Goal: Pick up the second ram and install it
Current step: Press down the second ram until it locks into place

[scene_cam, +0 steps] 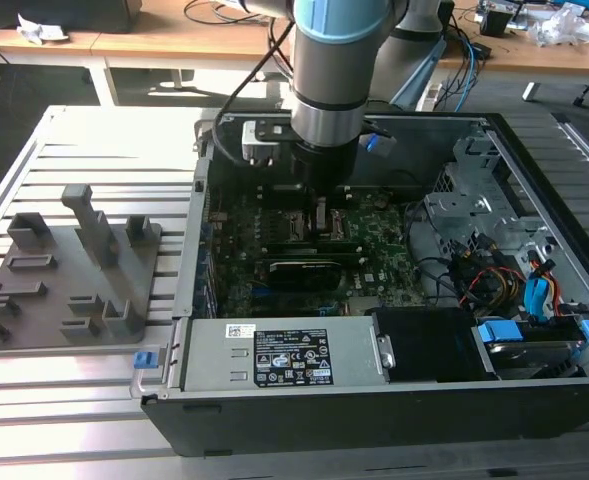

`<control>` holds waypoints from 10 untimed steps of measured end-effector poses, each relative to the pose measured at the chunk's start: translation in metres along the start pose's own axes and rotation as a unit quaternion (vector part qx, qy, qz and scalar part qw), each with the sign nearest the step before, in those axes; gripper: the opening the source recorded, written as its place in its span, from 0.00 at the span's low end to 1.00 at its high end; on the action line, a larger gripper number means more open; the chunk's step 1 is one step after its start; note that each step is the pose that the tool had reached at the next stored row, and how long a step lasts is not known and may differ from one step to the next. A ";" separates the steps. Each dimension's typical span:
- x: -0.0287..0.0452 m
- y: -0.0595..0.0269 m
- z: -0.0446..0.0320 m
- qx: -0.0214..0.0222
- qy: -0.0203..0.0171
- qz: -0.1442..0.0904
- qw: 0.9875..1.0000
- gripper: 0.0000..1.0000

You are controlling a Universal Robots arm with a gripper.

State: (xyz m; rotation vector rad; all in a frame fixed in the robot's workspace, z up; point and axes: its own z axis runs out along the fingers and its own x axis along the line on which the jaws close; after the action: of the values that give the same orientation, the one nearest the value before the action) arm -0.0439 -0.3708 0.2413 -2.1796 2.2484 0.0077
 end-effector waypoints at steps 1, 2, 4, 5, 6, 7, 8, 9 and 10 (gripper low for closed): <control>-0.0001 0.0000 -0.0041 0.000 0.000 0.000 1.000 0.11; -0.0002 0.0000 -0.0113 0.000 0.000 0.000 1.000 0.11; -0.0006 -0.0002 -0.0312 0.000 0.000 0.000 1.000 0.11; -0.0008 -0.0002 -0.0376 0.000 0.000 0.000 1.000 0.11; -0.0009 -0.0002 -0.0405 0.000 0.000 0.000 1.000 0.11; -0.0009 -0.0002 -0.0405 0.000 0.000 0.000 1.000 0.11; -0.0009 -0.0002 -0.0406 0.000 0.000 0.000 1.000 0.11; -0.0008 -0.0002 -0.0407 0.000 0.000 0.000 1.000 0.11; -0.0008 -0.0002 -0.0407 0.000 0.000 0.000 1.000 0.11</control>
State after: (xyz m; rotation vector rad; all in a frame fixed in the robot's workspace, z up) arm -0.0438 -0.3704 0.2821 -2.1795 2.2484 0.0076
